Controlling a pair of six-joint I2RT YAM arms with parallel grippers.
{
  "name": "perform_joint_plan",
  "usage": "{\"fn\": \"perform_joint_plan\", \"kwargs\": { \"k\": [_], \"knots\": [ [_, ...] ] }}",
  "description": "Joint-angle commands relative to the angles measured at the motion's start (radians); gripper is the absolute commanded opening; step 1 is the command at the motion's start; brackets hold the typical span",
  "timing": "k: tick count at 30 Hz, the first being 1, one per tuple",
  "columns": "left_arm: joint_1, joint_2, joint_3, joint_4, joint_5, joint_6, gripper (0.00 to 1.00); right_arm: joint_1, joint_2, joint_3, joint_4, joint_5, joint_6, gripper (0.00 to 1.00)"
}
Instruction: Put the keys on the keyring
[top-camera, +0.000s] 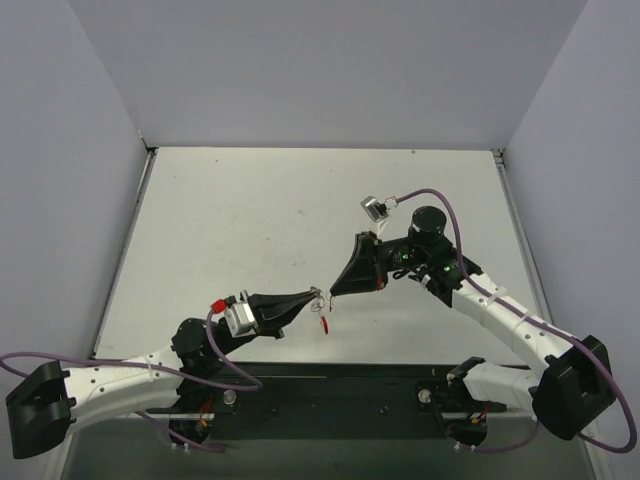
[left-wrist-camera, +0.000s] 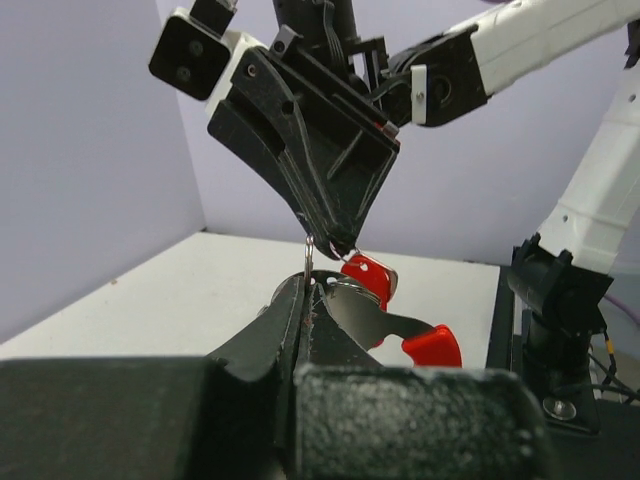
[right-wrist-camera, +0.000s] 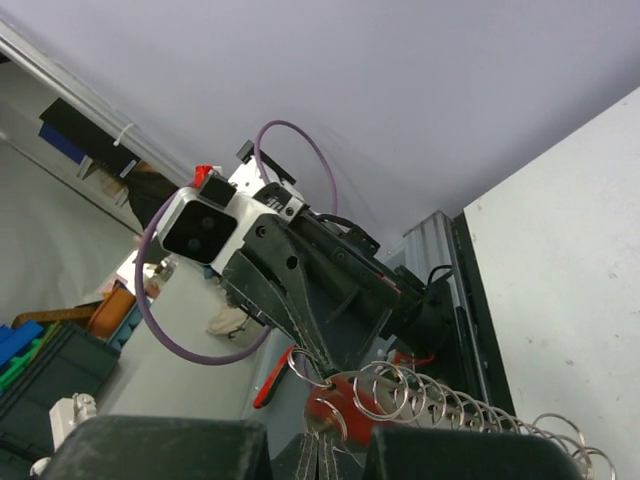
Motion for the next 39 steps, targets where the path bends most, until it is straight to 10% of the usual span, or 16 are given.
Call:
{"fn": "perform_joint_plan", "kwargs": {
  "k": [1, 16, 39],
  "knots": [
    [0.015, 0.052, -0.001, 0.273, 0.049, -0.050, 0.00, 0.028, -0.013, 0.009, 0.203, -0.052, 0.058, 0.00],
    [0.026, -0.048, 0.118, -0.119, 0.179, 0.099, 0.00, 0.028, -0.003, 0.072, 0.057, -0.068, -0.026, 0.00],
    [0.028, 0.012, 0.072, 0.080, 0.120, 0.041, 0.00, 0.054, -0.042, 0.076, 0.094, -0.074, -0.062, 0.00]
  ]
}}
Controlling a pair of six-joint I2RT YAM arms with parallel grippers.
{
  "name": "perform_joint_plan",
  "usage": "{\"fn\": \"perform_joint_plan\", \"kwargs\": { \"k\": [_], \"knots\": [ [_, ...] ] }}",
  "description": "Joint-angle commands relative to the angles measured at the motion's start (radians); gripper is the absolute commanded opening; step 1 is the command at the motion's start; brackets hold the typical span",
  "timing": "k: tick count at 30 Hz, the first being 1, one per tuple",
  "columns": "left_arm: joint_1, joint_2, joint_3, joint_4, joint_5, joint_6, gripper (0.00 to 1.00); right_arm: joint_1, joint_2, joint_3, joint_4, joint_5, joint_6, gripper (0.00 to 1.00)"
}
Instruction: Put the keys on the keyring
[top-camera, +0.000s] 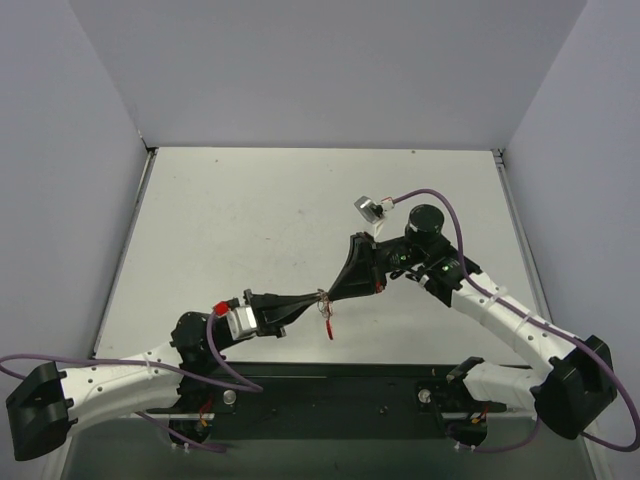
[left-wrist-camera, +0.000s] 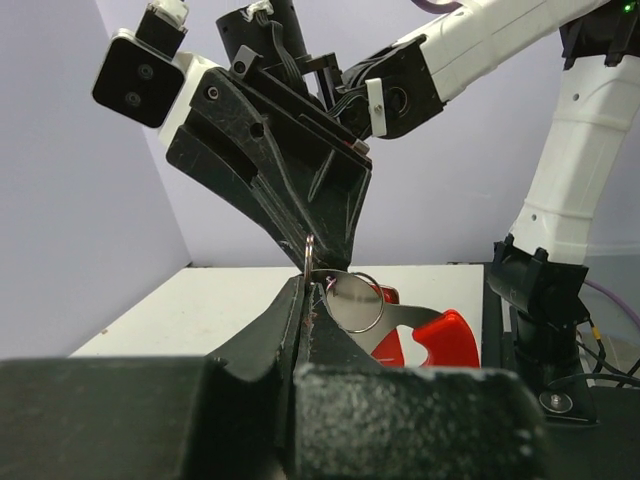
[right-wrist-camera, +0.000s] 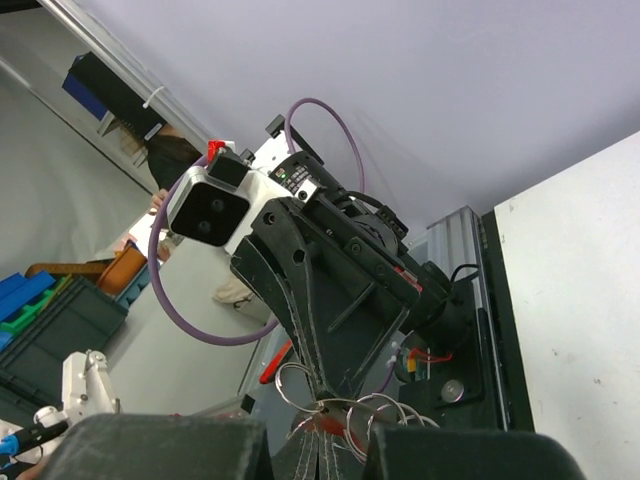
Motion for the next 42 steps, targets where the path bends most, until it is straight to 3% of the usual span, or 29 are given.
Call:
{"fn": "perform_joint_plan", "kwargs": {
  "k": [1, 8, 12, 17, 20, 27, 42],
  "knots": [
    [0.004, -0.015, 0.000, 0.088, -0.035, -0.005, 0.00, 0.005, -0.044, 0.030, 0.096, -0.043, -0.020, 0.00],
    [0.004, -0.050, 0.009, -0.019, -0.060, 0.007, 0.00, -0.007, -0.045, 0.021, 0.098, -0.033, -0.018, 0.00],
    [0.002, -0.131, 0.056, -0.365, -0.086, 0.050, 0.00, -0.034, -0.041, -0.002, 0.067, -0.029, -0.048, 0.00],
    [-0.001, -0.210, 0.078, -0.558, -0.039, 0.086, 0.00, -0.039, -0.021, -0.002, 0.050, -0.027, -0.066, 0.00],
    [-0.008, -0.216, 0.137, -0.691, -0.015, 0.122, 0.00, -0.032, -0.007, 0.034, -0.036, -0.032, -0.121, 0.00],
    [-0.048, -0.173, 0.239, -0.891, -0.075, 0.251, 0.00, 0.028, 0.025, 0.176, -0.529, 0.048, -0.445, 0.00],
    [-0.070, -0.182, 0.302, -0.963, -0.095, 0.339, 0.00, 0.041, 0.081, 0.197, -0.636, 0.120, -0.523, 0.00]
  ]
}}
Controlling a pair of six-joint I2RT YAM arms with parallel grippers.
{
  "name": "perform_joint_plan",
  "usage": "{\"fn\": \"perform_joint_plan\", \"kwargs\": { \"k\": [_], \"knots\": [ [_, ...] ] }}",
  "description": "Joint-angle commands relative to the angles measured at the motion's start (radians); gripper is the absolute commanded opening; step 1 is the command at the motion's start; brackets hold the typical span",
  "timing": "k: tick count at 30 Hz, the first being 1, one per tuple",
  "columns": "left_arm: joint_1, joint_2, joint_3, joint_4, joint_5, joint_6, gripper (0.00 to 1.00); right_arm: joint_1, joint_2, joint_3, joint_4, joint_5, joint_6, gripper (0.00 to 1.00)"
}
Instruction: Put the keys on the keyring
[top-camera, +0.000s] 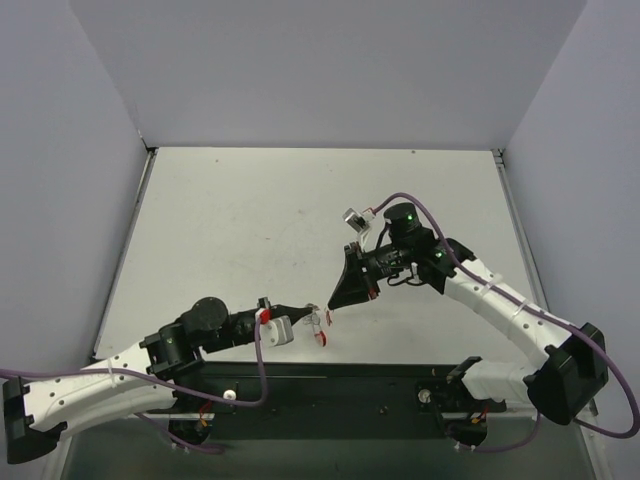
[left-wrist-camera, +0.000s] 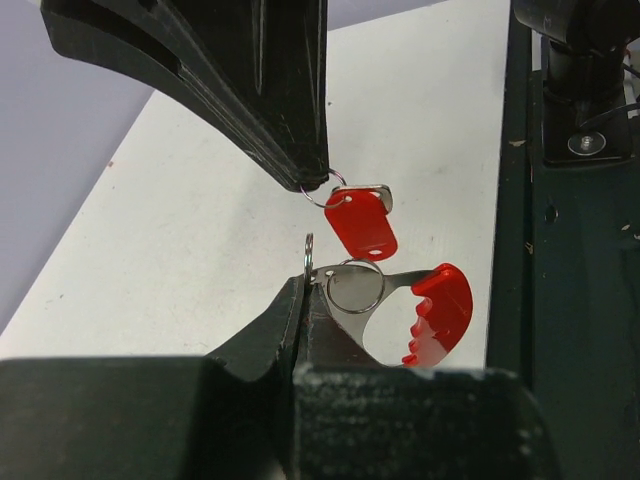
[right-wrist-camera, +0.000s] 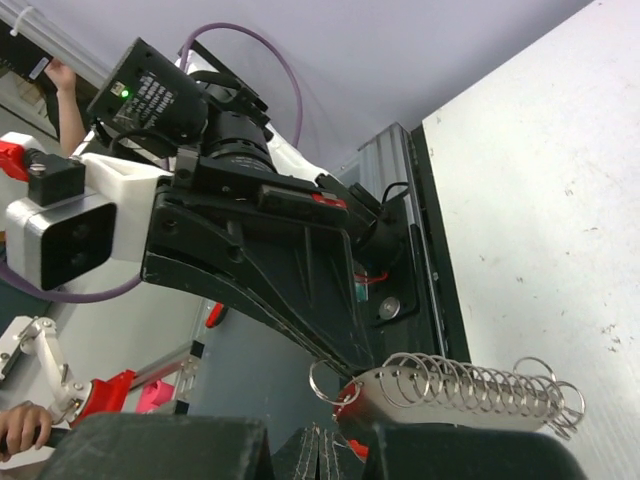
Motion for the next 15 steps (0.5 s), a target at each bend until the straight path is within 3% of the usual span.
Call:
{"fn": "perform_joint_plan", "kwargs": {
  "k": [1, 15],
  "knots": [
    [-0.006, -0.012, 0.064, 0.020, 0.007, 0.021, 0.00, 0.009, 0.016, 0.052, -0.026, 0.009, -0.060, 0.00],
    [-0.006, 0.009, 0.078, 0.015, 0.047, 0.018, 0.00, 0.010, 0.052, 0.070, -0.038, 0.058, -0.060, 0.00]
  ]
}}
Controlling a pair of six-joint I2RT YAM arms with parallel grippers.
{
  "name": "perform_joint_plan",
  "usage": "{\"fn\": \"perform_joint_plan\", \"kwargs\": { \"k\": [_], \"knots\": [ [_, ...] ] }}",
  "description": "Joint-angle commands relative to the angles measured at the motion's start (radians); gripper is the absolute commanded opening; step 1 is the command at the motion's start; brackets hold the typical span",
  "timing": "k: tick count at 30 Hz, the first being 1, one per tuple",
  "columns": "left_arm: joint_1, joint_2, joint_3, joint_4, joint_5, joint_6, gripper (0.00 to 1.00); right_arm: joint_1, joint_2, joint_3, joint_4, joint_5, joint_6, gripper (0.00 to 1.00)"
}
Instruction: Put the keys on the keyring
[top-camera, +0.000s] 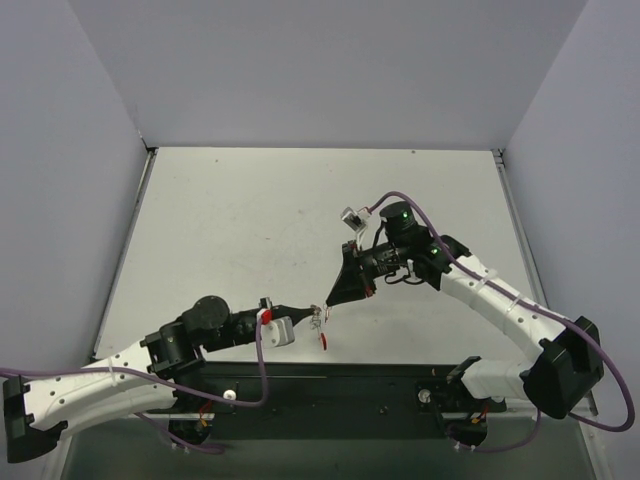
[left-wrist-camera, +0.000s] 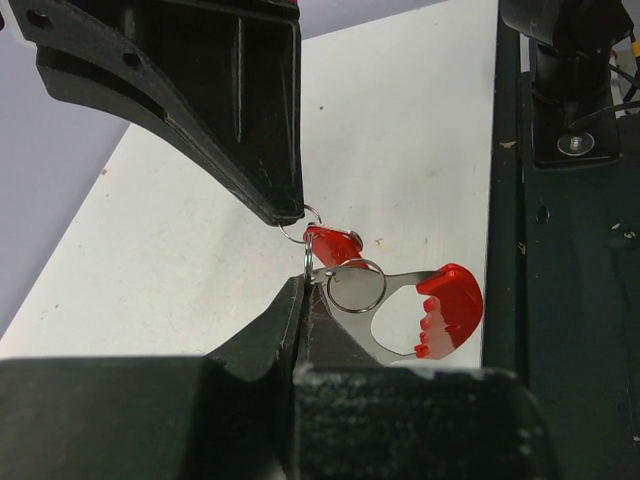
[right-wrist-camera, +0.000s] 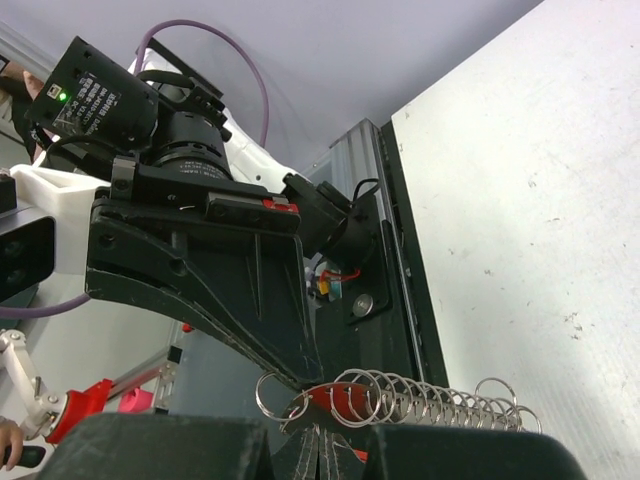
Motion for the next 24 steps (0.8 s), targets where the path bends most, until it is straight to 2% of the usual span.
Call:
{"fn": "perform_joint_plan", "kwargs": {
  "k": [1, 24],
  "knots": [
    [-0.007, 0.005, 0.063, 0.024, 0.028, 0.008, 0.00, 0.009, 0.013, 0.052, 0.002, -0.001, -0.026, 0.00],
    [-0.016, 0.034, 0.070, 0.021, -0.076, 0.008, 0.00, 0.034, 0.006, 0.072, -0.004, -0.037, 0.008, 0.00]
  ]
}}
